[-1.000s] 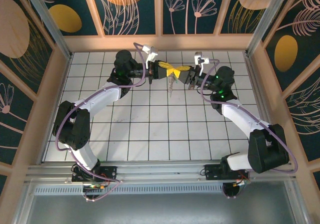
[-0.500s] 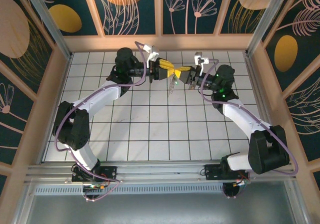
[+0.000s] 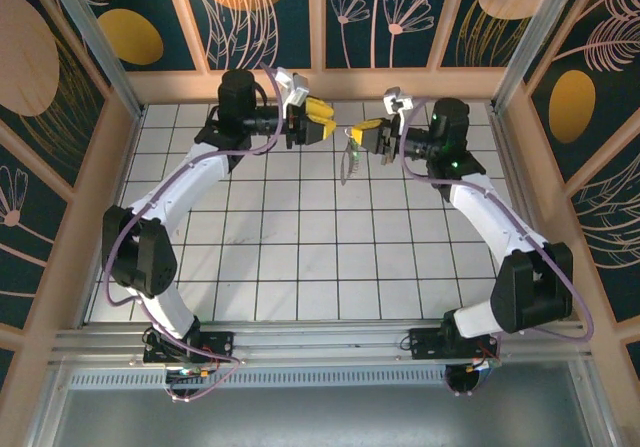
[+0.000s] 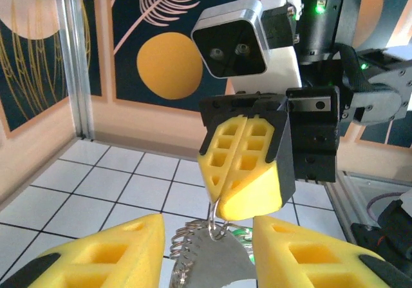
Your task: Put the keys on the keyring
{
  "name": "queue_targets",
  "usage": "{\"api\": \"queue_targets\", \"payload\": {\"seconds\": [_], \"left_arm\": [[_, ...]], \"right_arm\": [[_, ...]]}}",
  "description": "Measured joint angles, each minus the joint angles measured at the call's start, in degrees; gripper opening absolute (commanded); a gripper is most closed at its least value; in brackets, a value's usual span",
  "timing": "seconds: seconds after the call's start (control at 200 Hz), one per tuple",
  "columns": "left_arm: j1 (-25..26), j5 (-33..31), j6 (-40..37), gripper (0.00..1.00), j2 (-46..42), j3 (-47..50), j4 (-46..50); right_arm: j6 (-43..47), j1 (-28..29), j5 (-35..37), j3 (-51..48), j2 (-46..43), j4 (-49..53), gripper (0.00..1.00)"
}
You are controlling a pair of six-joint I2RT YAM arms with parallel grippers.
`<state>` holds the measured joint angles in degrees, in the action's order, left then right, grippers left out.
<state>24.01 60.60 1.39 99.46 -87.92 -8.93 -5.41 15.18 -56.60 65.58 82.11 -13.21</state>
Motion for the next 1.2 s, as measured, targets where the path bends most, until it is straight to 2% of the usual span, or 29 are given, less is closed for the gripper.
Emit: {"api": "queue_targets", "payload": {"seconds": [0.235, 0.435, 0.836, 1.201], "left_arm": [[-0.33, 3.19, -5.51, 0.43, 3.43, -5.03, 10.23], [-0.33, 4.61, -8.46, 0.43, 5.25, -6.47, 15.67], [-0.33, 5.27, -10.27, 0.43, 7.76, -7.78, 19.45], [-0.33, 9.49, -10.36, 0.43, 8.61, -8.52, 19.71]], "right_arm": [[12.61, 0.02, -0.04, 10.73, 5.70, 17.92, 0.00], [17.77, 0.02, -0.33, 13.79, 8.81, 26.10, 0.00], [20.39, 0.57, -2.51, 14.19, 9.09, 29.79, 0.00], [20.50, 1.31, -3.56, 14.19, 9.09, 29.75, 0.00]]}}
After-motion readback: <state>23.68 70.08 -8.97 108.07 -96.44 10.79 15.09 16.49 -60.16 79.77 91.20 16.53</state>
